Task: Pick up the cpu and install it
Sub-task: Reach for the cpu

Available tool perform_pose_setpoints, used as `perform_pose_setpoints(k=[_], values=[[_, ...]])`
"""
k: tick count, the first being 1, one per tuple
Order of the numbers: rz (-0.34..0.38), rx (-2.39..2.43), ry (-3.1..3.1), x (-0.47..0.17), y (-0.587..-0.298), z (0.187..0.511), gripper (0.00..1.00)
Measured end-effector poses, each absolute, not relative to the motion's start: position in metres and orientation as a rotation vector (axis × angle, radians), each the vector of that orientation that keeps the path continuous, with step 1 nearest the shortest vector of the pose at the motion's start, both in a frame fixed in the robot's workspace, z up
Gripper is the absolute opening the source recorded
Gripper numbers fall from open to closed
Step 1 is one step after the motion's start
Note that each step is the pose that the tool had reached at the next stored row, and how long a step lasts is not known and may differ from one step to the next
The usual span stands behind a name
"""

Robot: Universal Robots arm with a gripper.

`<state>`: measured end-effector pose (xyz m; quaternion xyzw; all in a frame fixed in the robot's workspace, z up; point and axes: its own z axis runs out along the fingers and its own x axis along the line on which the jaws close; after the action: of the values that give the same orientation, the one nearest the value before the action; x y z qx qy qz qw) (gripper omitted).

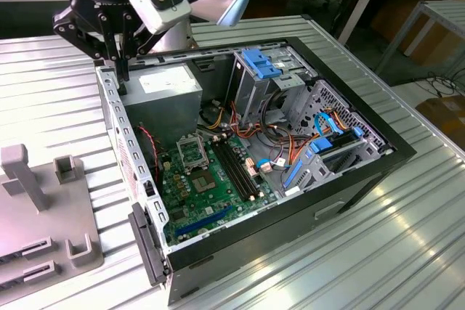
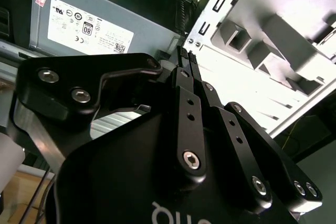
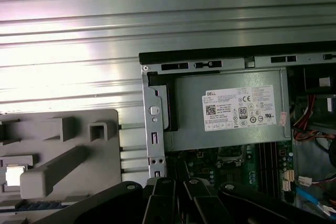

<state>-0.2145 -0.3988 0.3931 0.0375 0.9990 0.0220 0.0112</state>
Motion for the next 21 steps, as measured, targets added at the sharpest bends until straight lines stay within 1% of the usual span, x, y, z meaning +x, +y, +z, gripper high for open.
perform_pose_setpoints(k=[21], values=[[0.069,0.117,3.117,-0.2201,-0.3988,0.3931,0.15]])
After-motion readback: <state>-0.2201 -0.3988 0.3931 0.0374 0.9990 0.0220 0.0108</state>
